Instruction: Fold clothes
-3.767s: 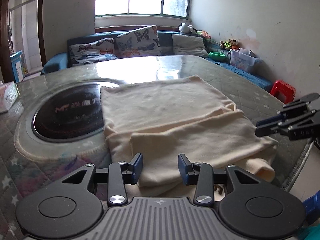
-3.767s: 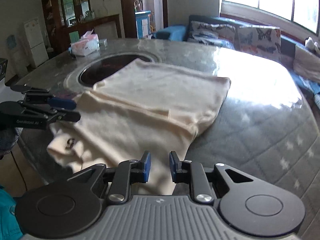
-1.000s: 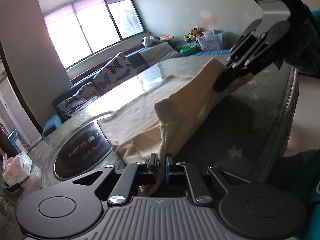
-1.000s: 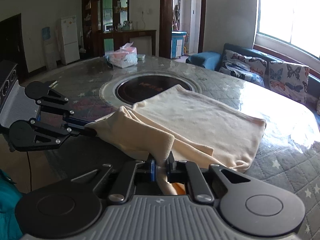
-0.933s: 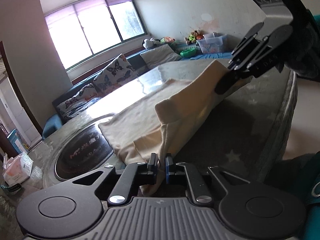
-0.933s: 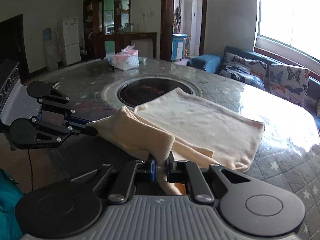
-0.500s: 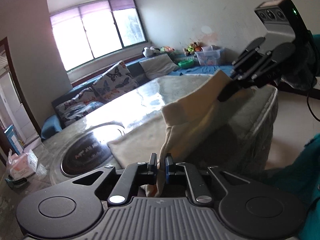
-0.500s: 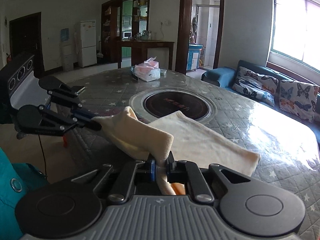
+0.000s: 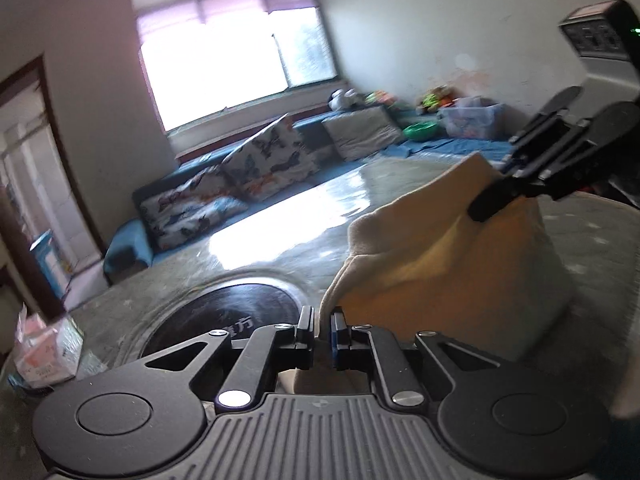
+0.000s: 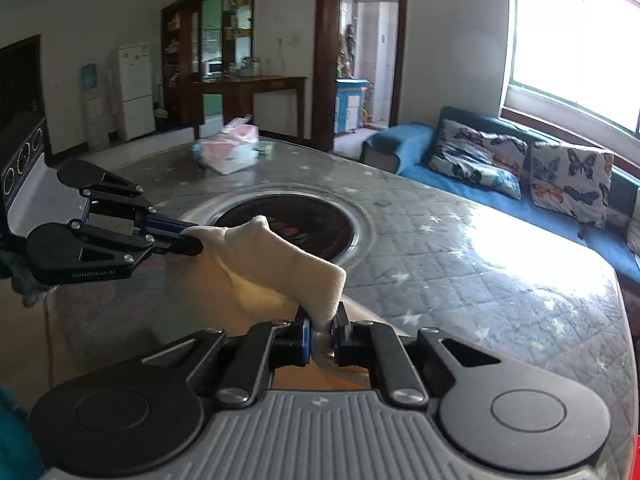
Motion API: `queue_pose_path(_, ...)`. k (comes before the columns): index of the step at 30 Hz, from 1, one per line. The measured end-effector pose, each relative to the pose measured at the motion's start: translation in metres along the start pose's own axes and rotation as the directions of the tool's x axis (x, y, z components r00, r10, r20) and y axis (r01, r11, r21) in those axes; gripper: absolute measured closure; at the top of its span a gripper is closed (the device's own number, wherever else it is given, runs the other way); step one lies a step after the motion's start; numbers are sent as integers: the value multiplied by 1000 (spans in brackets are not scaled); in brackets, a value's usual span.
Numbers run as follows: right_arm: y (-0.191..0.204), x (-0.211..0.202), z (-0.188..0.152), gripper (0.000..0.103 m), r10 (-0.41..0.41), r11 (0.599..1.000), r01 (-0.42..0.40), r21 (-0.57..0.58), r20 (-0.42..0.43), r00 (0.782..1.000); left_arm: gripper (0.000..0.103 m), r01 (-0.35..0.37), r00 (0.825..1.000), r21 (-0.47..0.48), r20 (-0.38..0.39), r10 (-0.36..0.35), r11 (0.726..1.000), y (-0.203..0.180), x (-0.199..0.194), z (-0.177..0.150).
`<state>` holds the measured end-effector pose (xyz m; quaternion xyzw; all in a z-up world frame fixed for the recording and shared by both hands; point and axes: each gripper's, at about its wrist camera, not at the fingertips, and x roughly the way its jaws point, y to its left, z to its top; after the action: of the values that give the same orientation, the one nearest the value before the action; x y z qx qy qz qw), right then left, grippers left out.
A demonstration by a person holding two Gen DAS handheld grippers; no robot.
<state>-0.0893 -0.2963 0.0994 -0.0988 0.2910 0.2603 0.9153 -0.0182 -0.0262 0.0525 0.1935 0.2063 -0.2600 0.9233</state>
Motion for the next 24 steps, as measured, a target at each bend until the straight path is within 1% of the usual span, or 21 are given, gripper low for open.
queue_pose_path(3,-19,38,5,94,-25,999,27,46,-43,999,94,-31,998,-20,-59,30,999,3,39,-1)
queue_pose_path(6,-32,73,-3,93,-54,994,62,87,-88,995,91,-62,991,-32,-124,58,998,4,73,-7)
queue_pose_path(7,-36,83,-7,92,-63,992,74,101,-104,993,90,-71,988,-39,-137,65,997,5,80,-8)
queue_pose_path(8,-39,92,-11,89,-82,988,96,124,-112,990,86,-78,987,-48,-143,71,996,8,82,-9)
queue_pose_path(9,-42,98,-15,89,-91,984,108,144,-121,988,84,-86,986,-57,-149,77,995,11,84,-10)
queue_pose_path(10,-44,96,-16,86,-94,982,112,156,-114,989,81,-94,984,-65,-155,83,993,14,86,-11)
queue_pose_path(11,-46,95,-16,80,-98,979,115,167,-107,989,81,-102,983,-74,-162,88,992,17,88,-11)
queue_pose_path(14,-52,90,-18,79,-108,972,123,200,-85,990,80,-129,978,-99,-176,111,987,24,89,-13)
queue_pose_path(16,-55,86,-20,78,-115,966,128,223,-72,991,81,-142,978,-123,-169,121,982,27,84,-7)
queue_pose_path(18,-59,83,-21,78,-123,960,133,245,-58,991,81,-113,986,-157,-142,91,981,27,76,-1)
queue_pose_path(20,-63,79,-22,78,-130,954,137,266,-45,991,81,-52,993,-173,-116,32,984,21,71,7)
queue_pose_path(22,-57,83,-20,78,-95,963,106,249,-54,994,83,3,994,-162,-108,-20,987,9,71,12)
queue_pose_path(24,-52,89,-18,78,-73,969,87,230,-69,995,83,41,991,-146,-120,-58,988,-2,76,15)
